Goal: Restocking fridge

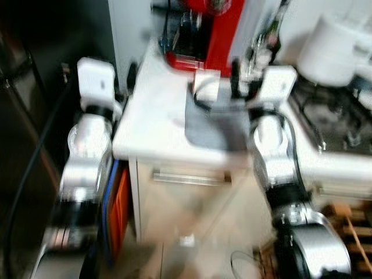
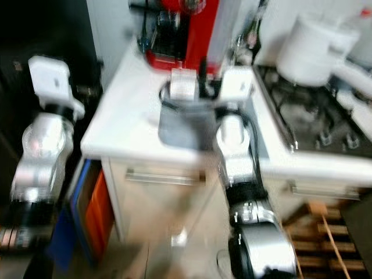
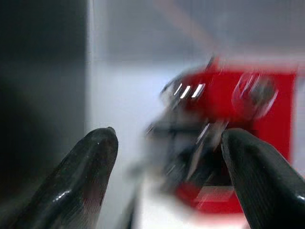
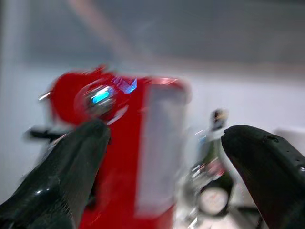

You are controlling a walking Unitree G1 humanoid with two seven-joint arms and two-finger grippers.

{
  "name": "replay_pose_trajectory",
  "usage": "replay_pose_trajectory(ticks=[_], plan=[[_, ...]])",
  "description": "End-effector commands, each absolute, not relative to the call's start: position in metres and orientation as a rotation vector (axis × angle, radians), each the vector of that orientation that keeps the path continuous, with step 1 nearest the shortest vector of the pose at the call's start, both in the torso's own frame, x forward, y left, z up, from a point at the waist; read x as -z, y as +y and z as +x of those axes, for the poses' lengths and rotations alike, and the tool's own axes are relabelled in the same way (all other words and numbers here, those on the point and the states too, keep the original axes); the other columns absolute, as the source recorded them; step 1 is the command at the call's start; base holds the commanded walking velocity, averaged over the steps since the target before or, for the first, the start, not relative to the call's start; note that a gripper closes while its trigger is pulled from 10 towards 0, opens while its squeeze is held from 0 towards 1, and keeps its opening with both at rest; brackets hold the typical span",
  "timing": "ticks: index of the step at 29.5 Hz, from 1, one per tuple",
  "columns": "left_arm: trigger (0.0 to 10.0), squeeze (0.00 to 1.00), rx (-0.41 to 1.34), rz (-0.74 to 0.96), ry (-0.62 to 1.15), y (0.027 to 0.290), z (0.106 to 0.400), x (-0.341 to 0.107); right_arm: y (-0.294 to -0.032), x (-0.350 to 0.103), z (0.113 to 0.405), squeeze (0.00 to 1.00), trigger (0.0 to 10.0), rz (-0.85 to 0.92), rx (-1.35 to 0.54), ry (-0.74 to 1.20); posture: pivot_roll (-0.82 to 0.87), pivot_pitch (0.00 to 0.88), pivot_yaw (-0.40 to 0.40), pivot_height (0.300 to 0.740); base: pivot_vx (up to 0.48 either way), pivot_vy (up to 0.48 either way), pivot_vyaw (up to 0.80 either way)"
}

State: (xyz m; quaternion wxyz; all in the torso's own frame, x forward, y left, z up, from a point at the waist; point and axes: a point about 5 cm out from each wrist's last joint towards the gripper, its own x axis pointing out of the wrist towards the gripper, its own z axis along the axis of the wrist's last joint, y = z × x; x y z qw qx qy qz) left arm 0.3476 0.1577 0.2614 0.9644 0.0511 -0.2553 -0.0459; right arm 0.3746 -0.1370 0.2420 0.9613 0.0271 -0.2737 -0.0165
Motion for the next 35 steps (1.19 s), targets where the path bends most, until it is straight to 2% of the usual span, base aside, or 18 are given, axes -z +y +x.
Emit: replay_pose_trajectory(ticks=[1, 6, 9, 12, 18, 35], plan=[[10.0, 0.00, 0.130, 0.071, -0.531, 0.151, 0.354, -0.272, -0.160, -0.241, 0.380, 0.00, 10.0, 0.105, 0.114, -0.509, 0.03, 0.000, -0.096, 0.740, 0.000, 0.000, 0.00], [10.0, 0.00, 0.140, -0.017, -0.473, 0.160, 0.381, -0.290, -0.168, -0.243, 0.394, 0.00, 10.0, 0.227, 0.117, -0.405, 0.03, 0.000, -0.081, 0.740, 0.000, 0.000, 0.00], [10.0, 0.00, 0.142, -0.183, -0.358, 0.166, 0.401, -0.279, -0.166, -0.232, 0.404, 0.00, 10.0, 0.403, 0.105, -0.283, 0.03, 0.000, -0.072, 0.740, 0.000, 0.000, 0.00], [10.0, 0.00, 0.162, -0.298, -0.230, 0.162, 0.411, -0.258, -0.165, -0.217, 0.407, 0.00, 10.0, 0.486, 0.105, -0.189, 0.02, 0.000, -0.050, 0.740, 0.000, 0.000, 0.00], [10.0, 0.00, 0.292, -0.417, -0.091, 0.134, 0.416, -0.232, -0.159, -0.196, 0.410, 0.00, 10.0, 0.618, 0.107, -0.063, -0.01, 0.000, -0.031, 0.740, 0.000, 0.000, 0.00], [10.0, 0.00, 0.241, -0.714, 0.028, 0.108, 0.423, -0.228, -0.116, -0.192, 0.415, 0.00, 10.0, 0.904, 0.006, 0.063, -0.07, 0.000, -0.020, 0.740, 0.000, 0.000, 0.00]])
